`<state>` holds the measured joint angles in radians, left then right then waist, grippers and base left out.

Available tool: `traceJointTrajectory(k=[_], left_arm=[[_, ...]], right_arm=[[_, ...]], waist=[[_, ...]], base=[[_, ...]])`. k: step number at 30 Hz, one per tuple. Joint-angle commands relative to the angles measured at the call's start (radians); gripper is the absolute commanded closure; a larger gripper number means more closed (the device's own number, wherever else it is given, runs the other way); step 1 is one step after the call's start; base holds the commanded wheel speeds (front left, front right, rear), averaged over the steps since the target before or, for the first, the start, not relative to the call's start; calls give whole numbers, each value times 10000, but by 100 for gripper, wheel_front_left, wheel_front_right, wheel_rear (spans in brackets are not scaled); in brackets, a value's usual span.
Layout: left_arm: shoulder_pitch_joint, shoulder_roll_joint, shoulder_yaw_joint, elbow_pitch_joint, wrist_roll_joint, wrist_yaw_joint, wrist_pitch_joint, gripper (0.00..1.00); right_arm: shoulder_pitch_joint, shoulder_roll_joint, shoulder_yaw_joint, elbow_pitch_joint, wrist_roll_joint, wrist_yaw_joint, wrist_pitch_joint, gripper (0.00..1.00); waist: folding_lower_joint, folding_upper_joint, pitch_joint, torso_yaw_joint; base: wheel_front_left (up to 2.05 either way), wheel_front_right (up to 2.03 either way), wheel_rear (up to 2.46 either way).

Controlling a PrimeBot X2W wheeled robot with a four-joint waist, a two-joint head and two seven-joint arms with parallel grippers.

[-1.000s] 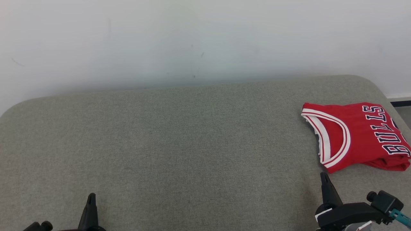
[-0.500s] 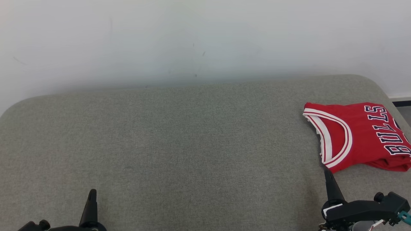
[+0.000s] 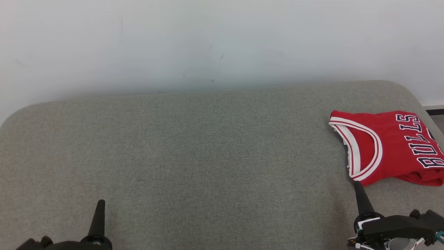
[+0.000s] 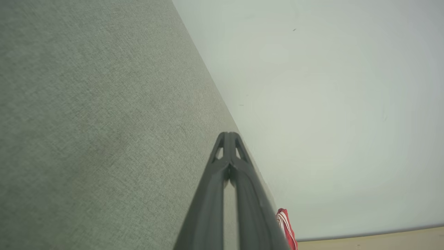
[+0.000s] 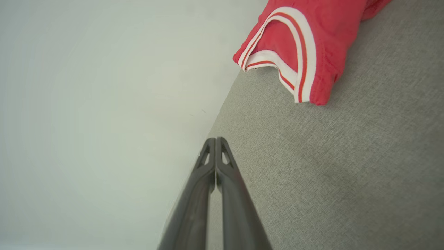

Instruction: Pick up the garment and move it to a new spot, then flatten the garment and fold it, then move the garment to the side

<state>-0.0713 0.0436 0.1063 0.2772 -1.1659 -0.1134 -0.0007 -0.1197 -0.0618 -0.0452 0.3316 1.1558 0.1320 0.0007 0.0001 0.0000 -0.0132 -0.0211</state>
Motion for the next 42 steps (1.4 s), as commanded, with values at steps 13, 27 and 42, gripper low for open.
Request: traceJointTrajectory(k=[13,27,42], left_arm=[[-259,71,48,-181,-1378,-87,353,100],[-312,77,64,-240,-2490,-111,639,100],[-390,85,80,-301,-3689,-176,964,100]], right_arm=[[29,46,-242,-352,1460,-16,358,100],[75,73,-411,-547,2551,-19,636,100],[123,106,-593,-763,3759,-20,963,100]], waist=[[-1,0,40,52],[-1,0,78,101],[-1,0,125,162]], base=[[0,0,0],[0,0,0],[0,0,0]])
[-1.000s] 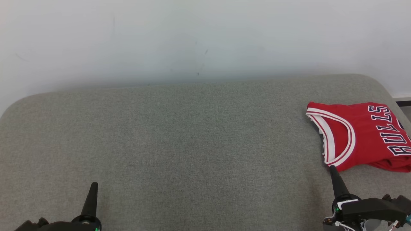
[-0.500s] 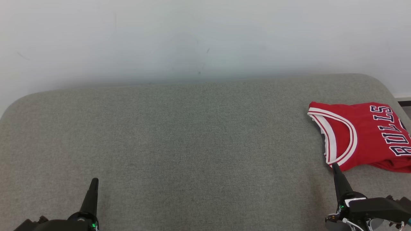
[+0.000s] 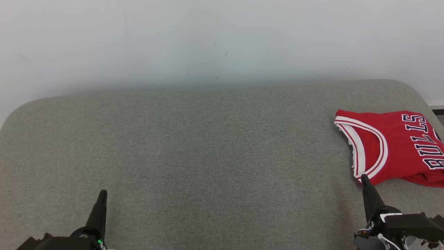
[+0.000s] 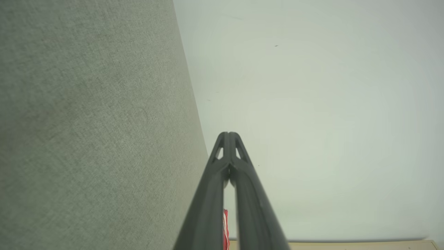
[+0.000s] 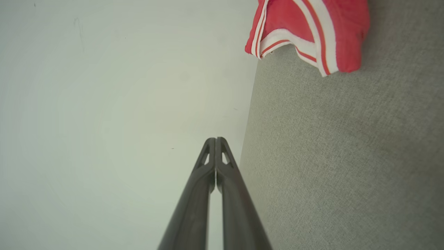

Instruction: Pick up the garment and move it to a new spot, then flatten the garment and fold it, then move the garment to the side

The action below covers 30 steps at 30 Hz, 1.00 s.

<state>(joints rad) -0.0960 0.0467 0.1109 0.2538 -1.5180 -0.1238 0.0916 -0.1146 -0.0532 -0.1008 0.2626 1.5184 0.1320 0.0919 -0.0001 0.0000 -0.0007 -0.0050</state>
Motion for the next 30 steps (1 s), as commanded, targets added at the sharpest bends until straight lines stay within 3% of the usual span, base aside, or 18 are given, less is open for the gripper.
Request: traceJointTrajectory(k=[1,13,30], left_arm=[[-146,56,36,-71,-232,-75,54,100],[-185,61,47,-109,-1015,-84,262,100],[-178,61,46,-103,-972,-74,257,100]], right_arm=[[74,22,-46,-84,211,-20,60,100],[108,46,-172,-220,1011,-23,260,100],[105,43,-159,-205,951,-23,257,100]], waist=[[1,0,3,5],[1,0,38,50],[1,0,38,50]], base=[[0,0,0],[0,0,0],[0,0,0]])
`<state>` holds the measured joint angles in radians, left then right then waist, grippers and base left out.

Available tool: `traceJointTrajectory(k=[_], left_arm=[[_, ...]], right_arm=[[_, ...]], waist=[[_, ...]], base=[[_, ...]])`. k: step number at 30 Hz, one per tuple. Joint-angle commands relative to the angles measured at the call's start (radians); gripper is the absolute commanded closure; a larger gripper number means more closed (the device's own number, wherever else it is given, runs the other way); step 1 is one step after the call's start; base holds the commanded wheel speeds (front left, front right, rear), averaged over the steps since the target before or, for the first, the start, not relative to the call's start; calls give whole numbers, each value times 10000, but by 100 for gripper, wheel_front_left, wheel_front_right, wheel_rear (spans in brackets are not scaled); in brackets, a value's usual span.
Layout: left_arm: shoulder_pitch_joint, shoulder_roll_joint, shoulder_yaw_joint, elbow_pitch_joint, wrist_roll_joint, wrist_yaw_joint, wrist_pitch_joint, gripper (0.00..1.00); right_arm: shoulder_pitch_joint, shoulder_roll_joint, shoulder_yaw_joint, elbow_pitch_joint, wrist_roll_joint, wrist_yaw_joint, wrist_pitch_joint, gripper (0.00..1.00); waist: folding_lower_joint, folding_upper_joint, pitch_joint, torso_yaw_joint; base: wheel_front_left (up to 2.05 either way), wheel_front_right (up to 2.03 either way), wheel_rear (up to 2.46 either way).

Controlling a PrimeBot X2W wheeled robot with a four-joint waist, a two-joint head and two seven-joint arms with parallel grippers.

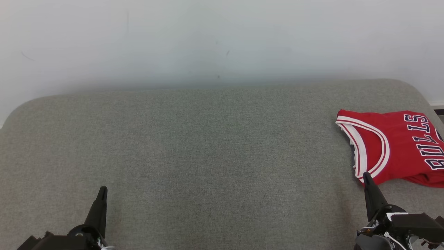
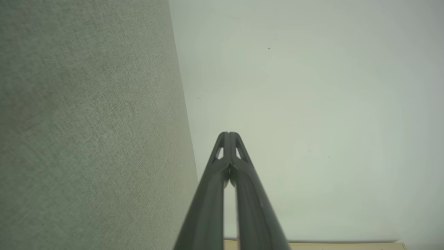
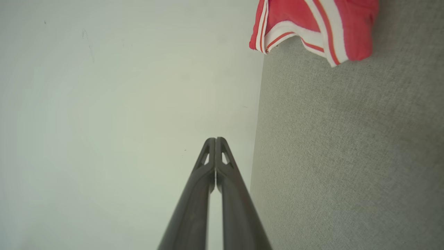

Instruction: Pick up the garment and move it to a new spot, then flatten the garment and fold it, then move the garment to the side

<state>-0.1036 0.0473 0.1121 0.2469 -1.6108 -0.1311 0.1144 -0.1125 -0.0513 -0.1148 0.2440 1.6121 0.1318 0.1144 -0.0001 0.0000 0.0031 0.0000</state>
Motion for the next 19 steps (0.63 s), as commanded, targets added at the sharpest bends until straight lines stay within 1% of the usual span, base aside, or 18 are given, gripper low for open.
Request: traceJointTrajectory(k=[1,19], left_arm=[[-102,55,35,-34,-44,-1,29,100],[-101,55,33,-34,-44,-1,29,100]], right_arm=[[83,24,-19,-19,13,-21,33,100],[84,23,-18,-19,14,-21,32,100]], waist=[[1,0,0,0],[1,0,0,0]], base=[[0,0,0],[0,0,0]])
